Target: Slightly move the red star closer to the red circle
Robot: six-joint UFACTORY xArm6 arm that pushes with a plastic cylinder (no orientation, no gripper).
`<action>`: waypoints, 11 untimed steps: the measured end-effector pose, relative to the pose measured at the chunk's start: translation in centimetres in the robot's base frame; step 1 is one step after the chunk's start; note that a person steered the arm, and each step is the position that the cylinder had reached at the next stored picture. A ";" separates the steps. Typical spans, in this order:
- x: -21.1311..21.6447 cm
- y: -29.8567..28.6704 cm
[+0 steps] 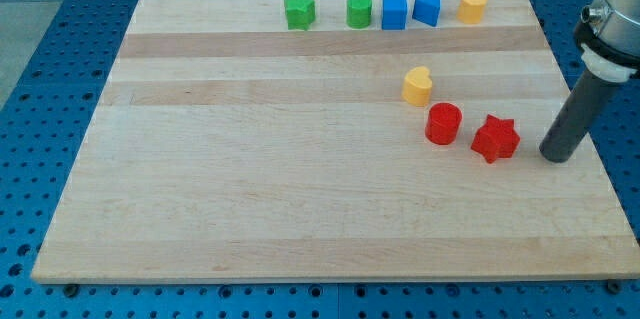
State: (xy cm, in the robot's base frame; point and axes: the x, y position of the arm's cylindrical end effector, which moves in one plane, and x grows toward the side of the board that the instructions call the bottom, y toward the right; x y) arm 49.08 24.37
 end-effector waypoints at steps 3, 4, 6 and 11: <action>-1.0 -1.2; -2.6 -1.9; -2.6 -2.9; -4.5 -4.4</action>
